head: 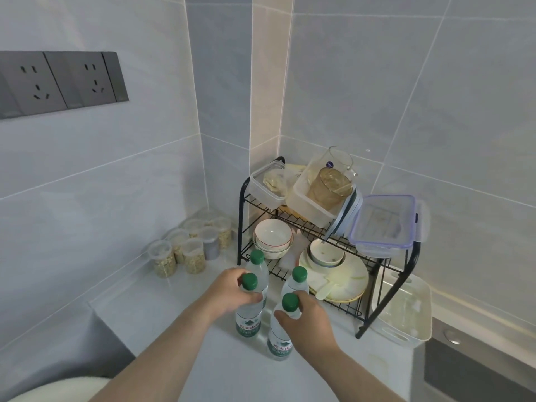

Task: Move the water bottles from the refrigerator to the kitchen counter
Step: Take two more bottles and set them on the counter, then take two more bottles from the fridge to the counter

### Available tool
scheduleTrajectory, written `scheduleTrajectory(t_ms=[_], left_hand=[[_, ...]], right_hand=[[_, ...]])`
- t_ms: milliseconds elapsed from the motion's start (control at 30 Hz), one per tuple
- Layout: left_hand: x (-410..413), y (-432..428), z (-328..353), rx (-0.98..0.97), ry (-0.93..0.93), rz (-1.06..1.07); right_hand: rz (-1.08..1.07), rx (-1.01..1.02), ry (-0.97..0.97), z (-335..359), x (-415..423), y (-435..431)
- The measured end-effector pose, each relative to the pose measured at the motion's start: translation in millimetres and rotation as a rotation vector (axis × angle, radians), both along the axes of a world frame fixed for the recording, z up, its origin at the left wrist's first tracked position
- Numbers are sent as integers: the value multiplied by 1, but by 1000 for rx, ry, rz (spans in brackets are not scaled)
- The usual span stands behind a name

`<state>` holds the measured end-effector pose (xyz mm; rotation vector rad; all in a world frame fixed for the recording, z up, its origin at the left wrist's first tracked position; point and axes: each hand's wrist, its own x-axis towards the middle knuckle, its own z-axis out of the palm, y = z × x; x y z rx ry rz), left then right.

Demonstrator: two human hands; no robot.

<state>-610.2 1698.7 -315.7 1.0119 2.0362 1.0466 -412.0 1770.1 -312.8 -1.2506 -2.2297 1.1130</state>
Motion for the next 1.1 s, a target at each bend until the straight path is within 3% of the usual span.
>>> scheduleTrajectory(t_ms=[200,367,533,667,767,933,1100], left_hand=[[3,-2,2,-19,3,-13],[0,-16,38,8,84,-23],[1,-57,116,315,180,96],[16,-104,179,522,399,139],[39,-142,215,571,441,214],[96,-202,248,658,312,388],[177,-257,271,615,465,578]], right_hand=[[32,-3,-81,7,2,4],[39,101,14,43,11,4],[151,319,143,111,16,-5],[287,485,265,166,13,-20],[361,428,376,201,10,-36],[554,70,580,236,18,-68],[743,116,613,256,55,-95]])
